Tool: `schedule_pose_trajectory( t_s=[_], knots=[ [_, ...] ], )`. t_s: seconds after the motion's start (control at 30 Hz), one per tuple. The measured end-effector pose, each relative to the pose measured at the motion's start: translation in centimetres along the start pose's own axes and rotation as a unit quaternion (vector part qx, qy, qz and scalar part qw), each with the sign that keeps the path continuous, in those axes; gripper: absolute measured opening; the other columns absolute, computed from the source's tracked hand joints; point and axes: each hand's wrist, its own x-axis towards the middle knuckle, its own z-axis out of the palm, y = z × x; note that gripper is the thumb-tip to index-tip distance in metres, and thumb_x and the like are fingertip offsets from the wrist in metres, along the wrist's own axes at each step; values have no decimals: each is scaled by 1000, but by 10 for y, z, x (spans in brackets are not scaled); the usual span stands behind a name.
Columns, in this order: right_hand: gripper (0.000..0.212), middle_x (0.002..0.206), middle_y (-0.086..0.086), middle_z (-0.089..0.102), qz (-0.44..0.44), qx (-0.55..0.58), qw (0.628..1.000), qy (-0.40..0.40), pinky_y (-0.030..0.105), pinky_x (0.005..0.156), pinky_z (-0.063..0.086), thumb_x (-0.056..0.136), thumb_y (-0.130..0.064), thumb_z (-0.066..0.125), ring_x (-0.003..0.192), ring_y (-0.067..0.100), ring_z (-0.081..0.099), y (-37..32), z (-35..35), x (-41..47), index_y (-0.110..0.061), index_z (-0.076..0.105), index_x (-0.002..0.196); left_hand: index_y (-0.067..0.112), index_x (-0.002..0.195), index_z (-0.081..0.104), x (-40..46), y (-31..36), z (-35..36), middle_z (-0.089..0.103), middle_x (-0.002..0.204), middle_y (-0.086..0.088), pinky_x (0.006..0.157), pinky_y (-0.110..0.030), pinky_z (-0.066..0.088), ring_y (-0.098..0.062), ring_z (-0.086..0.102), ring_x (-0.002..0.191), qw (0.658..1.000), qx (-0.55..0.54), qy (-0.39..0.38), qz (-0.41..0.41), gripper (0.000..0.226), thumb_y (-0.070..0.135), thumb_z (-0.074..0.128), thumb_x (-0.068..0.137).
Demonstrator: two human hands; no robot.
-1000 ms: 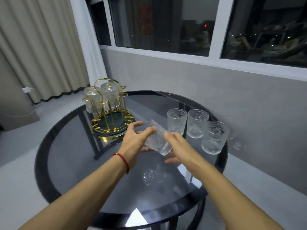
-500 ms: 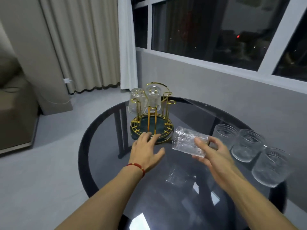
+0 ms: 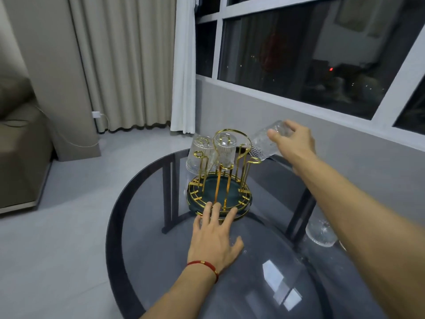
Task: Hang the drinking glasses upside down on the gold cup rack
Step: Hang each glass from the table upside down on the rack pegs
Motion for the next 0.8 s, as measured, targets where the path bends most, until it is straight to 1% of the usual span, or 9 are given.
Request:
schedule_pose_trajectory(
  t_s=[0.07, 0.23, 0.3, 0.4, 0.57, 0.63, 0.73, 0.8],
  knots=[
    [71, 161, 7, 54, -10, -17, 999, -45, 40, 115, 41, 93, -37, 78, 146, 30, 52, -1, 10, 11, -19, 52, 157, 38, 157, 14, 0, 0, 1, 16, 168, -7, 124, -54, 13, -29, -4, 156, 1000, 3, 3, 0, 72, 60, 36, 92],
    [63, 153, 12, 60, 3, -37, 992, -119, 55, 118, 45, 88, -29, 84, 141, 34, 55, 0, 22, 28, -22, 62, 147, 38, 157, 13, 0, 1, 3, 16, 168, -10, 123, -55, 13, -31, -4, 156, 1000, 4, 10, 2, 73, 60, 35, 90],
    [61, 151, 12, 61, 0, -36, 989, -146, 58, 117, 45, 86, -27, 87, 140, 34, 56, 1, 23, 32, -22, 65, 143, 39, 157, 14, -1, 2, 4, 17, 167, -9, 123, -55, 12, -31, -5, 156, 1000, 3, 14, 0, 74, 60, 35, 90],
    [59, 147, 9, 64, -16, -40, 982, -183, 57, 117, 46, 84, -25, 88, 138, 30, 56, 2, 21, 37, -19, 68, 139, 39, 157, 11, 0, 2, 4, 15, 168, -9, 123, -55, 11, -31, -7, 156, 1000, 4, 8, -1, 74, 60, 34, 89],
    [59, 141, 4, 65, -27, -49, 973, -223, 46, 114, 44, 83, -23, 88, 134, 24, 53, 9, 19, 41, -15, 69, 138, 40, 157, 9, 0, 1, 3, 13, 169, -8, 124, -56, 9, -30, -8, 156, 1000, 2, 3, -3, 74, 60, 33, 89],
    [59, 138, 3, 66, -27, -60, 968, -242, 44, 112, 44, 82, -17, 89, 132, 23, 53, 13, 22, 39, -14, 69, 138, 41, 157, 9, 0, 1, 3, 13, 169, -8, 124, -56, 9, -30, -8, 156, 1000, 0, 4, -4, 74, 59, 33, 89],
    [61, 132, 7, 71, -23, -62, 961, -269, 47, 114, 49, 79, -2, 87, 126, 25, 64, 18, 32, 35, -11, 69, 137, 41, 157, 10, 0, 2, 2, 13, 169, -9, 124, -56, 10, -30, -8, 156, 1000, -1, 3, -4, 74, 59, 33, 89],
    [59, 127, 6, 74, -27, -50, 958, -280, 42, 108, 56, 79, 5, 86, 117, 18, 69, 21, 36, 34, -12, 71, 133, 41, 157, 11, 0, 1, 2, 15, 169, -9, 123, -56, 11, -30, -6, 156, 1000, 0, 7, -4, 73, 59, 33, 89]
  ],
)
